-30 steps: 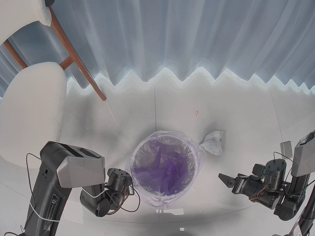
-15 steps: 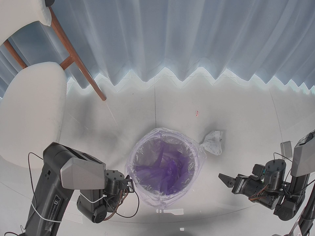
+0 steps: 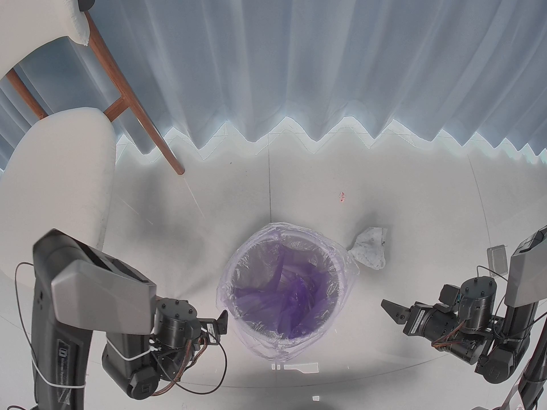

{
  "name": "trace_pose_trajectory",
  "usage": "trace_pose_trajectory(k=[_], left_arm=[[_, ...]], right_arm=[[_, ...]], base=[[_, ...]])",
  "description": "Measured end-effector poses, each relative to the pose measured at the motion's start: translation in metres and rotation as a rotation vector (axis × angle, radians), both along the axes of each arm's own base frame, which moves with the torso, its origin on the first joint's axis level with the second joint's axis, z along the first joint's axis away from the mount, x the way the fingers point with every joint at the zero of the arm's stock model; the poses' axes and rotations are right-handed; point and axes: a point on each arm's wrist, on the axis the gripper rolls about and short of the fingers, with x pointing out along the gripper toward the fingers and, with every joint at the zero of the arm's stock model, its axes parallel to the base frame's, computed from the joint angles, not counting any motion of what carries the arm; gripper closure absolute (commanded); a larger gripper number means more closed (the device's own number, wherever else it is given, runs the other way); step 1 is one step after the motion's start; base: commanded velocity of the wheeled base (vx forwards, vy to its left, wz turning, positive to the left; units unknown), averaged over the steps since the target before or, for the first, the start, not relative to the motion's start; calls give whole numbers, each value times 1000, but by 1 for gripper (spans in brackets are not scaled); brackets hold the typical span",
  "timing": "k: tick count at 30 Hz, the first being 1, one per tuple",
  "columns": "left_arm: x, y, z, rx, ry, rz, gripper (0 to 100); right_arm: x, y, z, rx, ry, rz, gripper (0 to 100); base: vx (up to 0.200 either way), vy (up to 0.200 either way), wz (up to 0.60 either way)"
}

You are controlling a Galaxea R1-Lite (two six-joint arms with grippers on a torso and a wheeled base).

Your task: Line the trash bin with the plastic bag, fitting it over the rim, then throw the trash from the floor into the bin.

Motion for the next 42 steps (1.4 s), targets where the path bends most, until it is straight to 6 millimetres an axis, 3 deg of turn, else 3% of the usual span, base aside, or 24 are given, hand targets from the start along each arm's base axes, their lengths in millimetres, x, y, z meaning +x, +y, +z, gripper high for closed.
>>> trace_pose_trajectory(k=[5, 14, 20, 29, 33, 38, 42], left_arm=[[-22, 5, 36, -25, -49, -20, 0], [-84, 2, 98, -129, -171, -195, 0], [-109, -3, 130, -347, -214, -395, 0], [-108, -18, 163, -924, -115, -350, 0], [-100, -23, 171, -1114, -45, -306, 0], [-78, -28, 166, -1140, 11, -257, 0], [-64, -30, 141, -977, 110, -225, 0]], right_arm=[[-1, 1, 1, 8, -5, -17, 0], [-4, 3, 14, 38, -62, -33, 0], [-14, -1, 32, 99, -77, -69, 0], [-36, -18, 57, 159, -89, -155, 0], [-55, -29, 66, 162, -59, -192, 0], [-82, -40, 70, 158, -5, -224, 0], [-95, -45, 78, 174, -49, -233, 0]], base=[[0, 0, 0], [0, 0, 0], [0, 0, 0], [0, 0, 0], [0, 0, 0], [0, 0, 0], [0, 0, 0]])
